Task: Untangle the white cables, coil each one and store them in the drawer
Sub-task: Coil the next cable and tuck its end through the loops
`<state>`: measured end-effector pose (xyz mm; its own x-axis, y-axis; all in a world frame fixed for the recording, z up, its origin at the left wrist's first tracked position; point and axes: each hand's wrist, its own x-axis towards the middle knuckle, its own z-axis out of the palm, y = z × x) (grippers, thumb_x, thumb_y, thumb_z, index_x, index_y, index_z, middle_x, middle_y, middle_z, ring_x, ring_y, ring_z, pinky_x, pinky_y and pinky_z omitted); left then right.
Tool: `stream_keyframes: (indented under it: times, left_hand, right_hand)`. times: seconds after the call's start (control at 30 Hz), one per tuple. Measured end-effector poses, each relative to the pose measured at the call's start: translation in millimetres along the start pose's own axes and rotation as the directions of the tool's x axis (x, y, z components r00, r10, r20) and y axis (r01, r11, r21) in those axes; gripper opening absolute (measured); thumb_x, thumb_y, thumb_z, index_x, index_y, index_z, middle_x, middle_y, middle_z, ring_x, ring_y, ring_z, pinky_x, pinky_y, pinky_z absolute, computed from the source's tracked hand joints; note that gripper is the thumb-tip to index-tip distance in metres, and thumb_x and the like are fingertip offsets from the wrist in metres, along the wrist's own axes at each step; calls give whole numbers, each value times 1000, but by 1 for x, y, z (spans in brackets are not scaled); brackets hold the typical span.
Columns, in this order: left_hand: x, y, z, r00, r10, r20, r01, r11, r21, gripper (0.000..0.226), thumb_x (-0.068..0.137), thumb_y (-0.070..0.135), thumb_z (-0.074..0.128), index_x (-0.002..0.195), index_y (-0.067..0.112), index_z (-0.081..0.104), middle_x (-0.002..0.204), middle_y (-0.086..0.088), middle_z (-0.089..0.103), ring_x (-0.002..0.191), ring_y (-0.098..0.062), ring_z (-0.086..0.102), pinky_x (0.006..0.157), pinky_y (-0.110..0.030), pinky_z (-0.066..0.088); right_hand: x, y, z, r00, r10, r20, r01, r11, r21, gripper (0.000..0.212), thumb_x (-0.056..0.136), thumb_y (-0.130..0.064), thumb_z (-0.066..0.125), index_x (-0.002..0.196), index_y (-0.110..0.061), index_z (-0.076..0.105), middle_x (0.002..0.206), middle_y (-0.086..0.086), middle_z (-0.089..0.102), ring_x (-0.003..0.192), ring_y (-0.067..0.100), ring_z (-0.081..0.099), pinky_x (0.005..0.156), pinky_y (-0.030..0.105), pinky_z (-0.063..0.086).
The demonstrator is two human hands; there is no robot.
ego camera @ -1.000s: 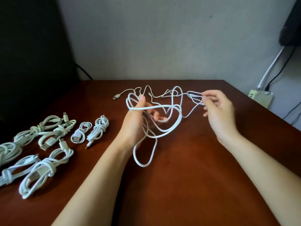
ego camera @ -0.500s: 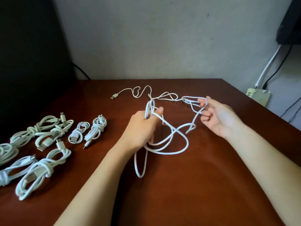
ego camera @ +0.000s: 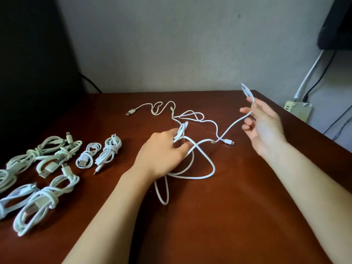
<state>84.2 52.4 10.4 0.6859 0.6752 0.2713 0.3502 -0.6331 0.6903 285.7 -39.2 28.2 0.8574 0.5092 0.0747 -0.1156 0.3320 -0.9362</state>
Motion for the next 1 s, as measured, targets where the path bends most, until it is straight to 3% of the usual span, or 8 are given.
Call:
stream_keyframes:
  times: [0.17,0.37,0.47,0.57,0.63,0.7,0.83,1.0]
  left_hand:
    - [2,-4,0,996,-61,-62,58,997,-40,27,85,22,51,61,22,38,54,4,45,50,-15,39,54,-29,30]
    - [7,-10,-4,922,-272,-275,243,961,-134,4,87,23,52,87,19,51,76,1,57,77,-25,55,67,-34,42]
    - [11,-14,-7,850,-478,-222,351,827,-438,11,81,19,57,92,19,55,87,-2,62,90,-27,61,85,-39,50]
    - [11,-8,-11,839,-533,-112,284,604,-745,37,52,14,54,90,15,55,93,-16,61,92,-36,62,95,-51,48]
    - [9,-1,-11,860,-504,-81,167,426,-889,42,57,6,45,98,13,53,90,-13,52,77,-24,56,86,-40,49]
    - [8,6,-11,883,-455,-114,72,371,-926,46,70,-1,38,112,16,51,95,-4,47,72,-11,55,68,-21,49]
    - [8,2,-13,857,-403,-321,4,628,-778,73,59,25,51,132,32,45,132,1,41,121,-10,42,92,-23,35]
    - [2,4,-14,693,-76,-717,-204,933,-296,37,77,33,54,113,31,57,111,17,50,116,-8,42,98,-15,30]
  right_hand:
    - [-14,-3,8,900,-381,210,423,880,-215,28,100,-7,42,103,-27,61,66,-8,62,43,4,37,46,17,34]
    - [-39,5,22,790,-451,416,589,747,-310,24,97,-5,48,99,-19,67,64,-10,64,42,5,39,47,17,34]
    - [-43,8,24,789,-469,397,599,733,-324,24,98,-7,49,98,-22,67,67,-7,65,42,5,43,50,16,37]
    - [-40,7,23,801,-507,317,594,740,-316,24,98,-6,47,100,-22,64,72,-7,66,44,4,49,53,16,41]
    - [-37,6,22,795,-544,270,607,730,-316,23,99,-6,45,106,-21,61,77,-7,67,49,5,54,56,18,45]
    - [-35,6,21,773,-583,250,635,701,-326,25,99,-7,43,111,-22,58,83,-8,67,55,6,59,59,21,49]
    - [-34,5,18,694,-669,266,712,585,-388,26,97,-11,42,112,-27,55,90,-12,68,63,9,64,69,38,54]
    - [-37,5,17,434,-785,443,869,234,-437,22,97,-4,45,109,-4,63,89,-4,66,67,9,60,75,23,50]
